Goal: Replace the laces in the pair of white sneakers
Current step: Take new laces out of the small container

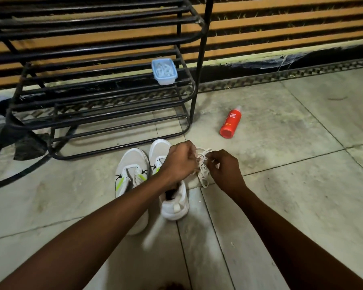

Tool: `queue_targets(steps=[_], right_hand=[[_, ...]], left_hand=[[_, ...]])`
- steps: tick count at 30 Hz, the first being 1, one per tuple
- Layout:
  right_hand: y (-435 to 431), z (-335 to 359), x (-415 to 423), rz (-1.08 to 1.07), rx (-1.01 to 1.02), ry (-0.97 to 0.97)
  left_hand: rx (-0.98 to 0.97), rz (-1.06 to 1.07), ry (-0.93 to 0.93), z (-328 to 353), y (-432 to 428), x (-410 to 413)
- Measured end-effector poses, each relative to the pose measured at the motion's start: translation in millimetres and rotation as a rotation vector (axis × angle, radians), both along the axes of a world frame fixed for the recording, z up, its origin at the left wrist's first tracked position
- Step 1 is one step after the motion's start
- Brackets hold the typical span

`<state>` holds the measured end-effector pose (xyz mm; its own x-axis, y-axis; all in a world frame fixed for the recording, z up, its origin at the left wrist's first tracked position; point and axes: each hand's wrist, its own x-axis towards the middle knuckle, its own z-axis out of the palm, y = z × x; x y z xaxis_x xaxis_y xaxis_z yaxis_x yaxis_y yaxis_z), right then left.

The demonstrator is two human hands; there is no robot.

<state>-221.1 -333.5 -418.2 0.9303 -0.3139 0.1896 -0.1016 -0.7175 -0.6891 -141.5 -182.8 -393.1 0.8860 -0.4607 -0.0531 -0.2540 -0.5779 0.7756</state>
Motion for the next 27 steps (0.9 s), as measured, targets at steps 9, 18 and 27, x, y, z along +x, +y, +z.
queue_targets(steps=[9,18,27], right_hand=[[27.0,71.0,50.2,0.059,0.176,-0.12],[33.2,129.9,152.5,0.138,-0.044,-0.203],[31.1,128.5,230.3,0.058,-0.079,-0.043]], left_hand=[[-0.115,0.065,-0.124,64.6,45.7,30.3],[-0.008,0.113,-0.373,128.0,57.3,124.5],[-0.013,0.137,-0.115,109.4,38.3,187.9]])
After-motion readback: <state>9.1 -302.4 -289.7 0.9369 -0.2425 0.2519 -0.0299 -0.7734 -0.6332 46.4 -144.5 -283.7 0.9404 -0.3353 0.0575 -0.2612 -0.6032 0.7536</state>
